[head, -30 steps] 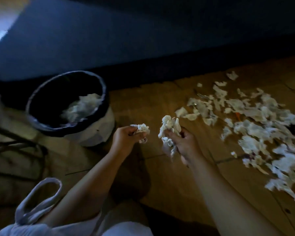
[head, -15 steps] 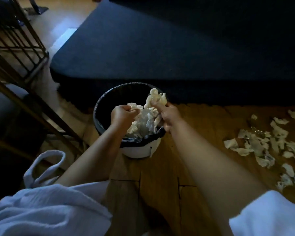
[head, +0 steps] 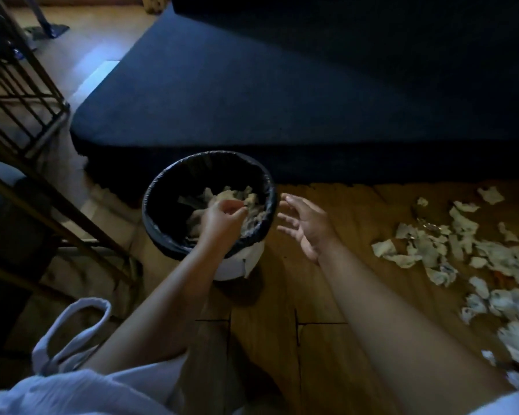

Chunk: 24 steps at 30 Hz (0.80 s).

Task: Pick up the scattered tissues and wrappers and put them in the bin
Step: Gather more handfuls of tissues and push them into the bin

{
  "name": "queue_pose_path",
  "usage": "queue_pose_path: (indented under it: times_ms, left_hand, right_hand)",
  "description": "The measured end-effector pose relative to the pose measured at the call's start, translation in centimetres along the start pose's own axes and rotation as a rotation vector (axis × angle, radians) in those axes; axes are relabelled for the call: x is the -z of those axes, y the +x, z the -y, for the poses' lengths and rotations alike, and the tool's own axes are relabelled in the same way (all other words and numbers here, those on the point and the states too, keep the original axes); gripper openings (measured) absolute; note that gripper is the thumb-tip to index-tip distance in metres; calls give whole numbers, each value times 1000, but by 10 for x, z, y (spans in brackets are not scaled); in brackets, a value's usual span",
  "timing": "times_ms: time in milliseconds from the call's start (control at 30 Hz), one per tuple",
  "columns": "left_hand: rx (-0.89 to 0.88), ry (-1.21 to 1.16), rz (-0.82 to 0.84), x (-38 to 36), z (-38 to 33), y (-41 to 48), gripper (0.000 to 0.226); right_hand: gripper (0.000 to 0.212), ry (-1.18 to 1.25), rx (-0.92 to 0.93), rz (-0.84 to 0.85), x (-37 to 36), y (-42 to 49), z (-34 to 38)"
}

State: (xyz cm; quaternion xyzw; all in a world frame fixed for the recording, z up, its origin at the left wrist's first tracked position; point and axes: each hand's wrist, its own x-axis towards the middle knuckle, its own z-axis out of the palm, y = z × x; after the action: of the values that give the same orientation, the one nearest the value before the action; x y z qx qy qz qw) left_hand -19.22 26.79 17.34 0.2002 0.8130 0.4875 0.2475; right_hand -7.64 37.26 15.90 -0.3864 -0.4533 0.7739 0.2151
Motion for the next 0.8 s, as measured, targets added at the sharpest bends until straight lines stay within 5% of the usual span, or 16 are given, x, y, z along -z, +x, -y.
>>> queue_pose_path:
  times_ms: [533,800]
  left_hand:
    - [-152,258,578,-309,-7,-222,20]
    - [-199,515,793,-467,37,-274,21]
  right_hand:
    - [17,-28,-111,-572,386,-192,-95]
    - [43,-664,-273,-863,565,-224,-155]
